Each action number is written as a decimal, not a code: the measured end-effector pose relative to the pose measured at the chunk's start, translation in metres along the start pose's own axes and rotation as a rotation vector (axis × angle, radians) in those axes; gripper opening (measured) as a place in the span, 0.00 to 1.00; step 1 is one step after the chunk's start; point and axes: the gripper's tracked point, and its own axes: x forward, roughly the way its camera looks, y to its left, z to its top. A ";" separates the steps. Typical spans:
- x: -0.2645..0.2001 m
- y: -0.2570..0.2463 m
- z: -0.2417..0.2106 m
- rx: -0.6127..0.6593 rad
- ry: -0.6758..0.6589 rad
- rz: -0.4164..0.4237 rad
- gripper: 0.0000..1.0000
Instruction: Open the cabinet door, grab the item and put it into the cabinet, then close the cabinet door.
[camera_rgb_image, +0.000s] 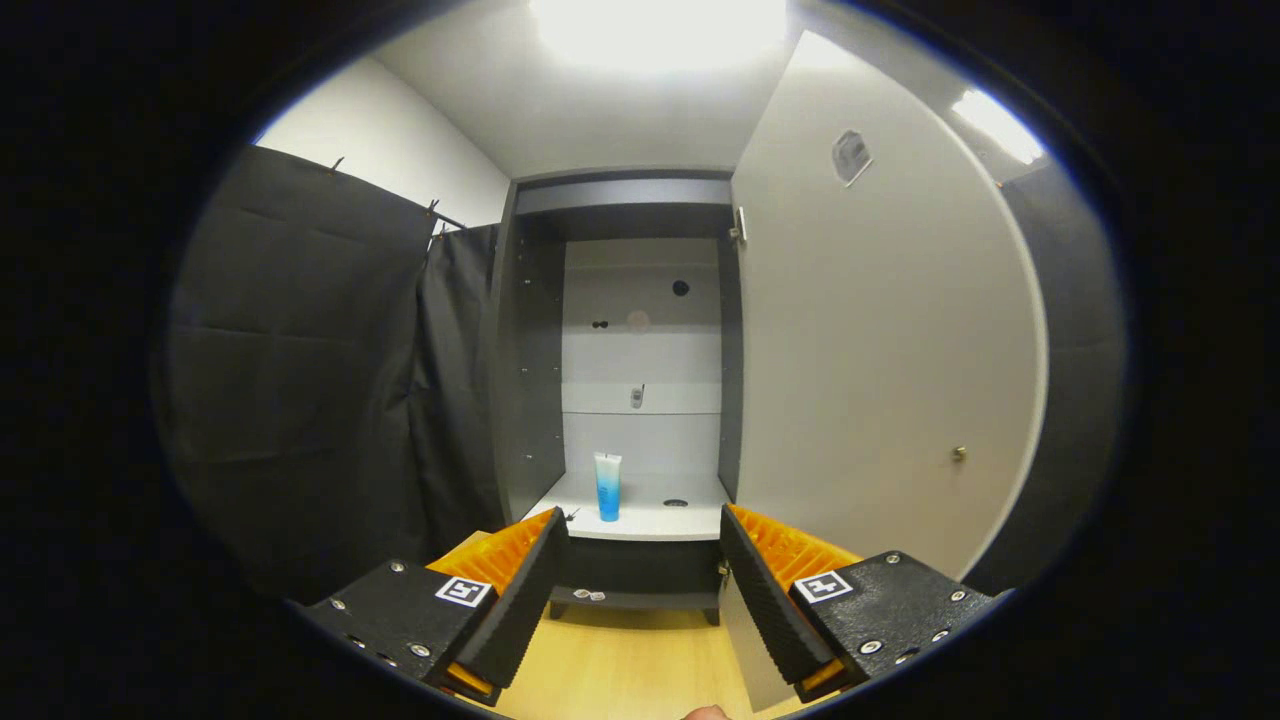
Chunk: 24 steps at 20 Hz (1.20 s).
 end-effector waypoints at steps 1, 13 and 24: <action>-0.008 -0.005 0.001 -0.004 -0.002 -0.007 0.94; -0.113 -0.112 0.020 0.040 -0.072 -0.221 0.94; -0.090 -0.241 -0.021 0.083 -0.025 -0.594 0.94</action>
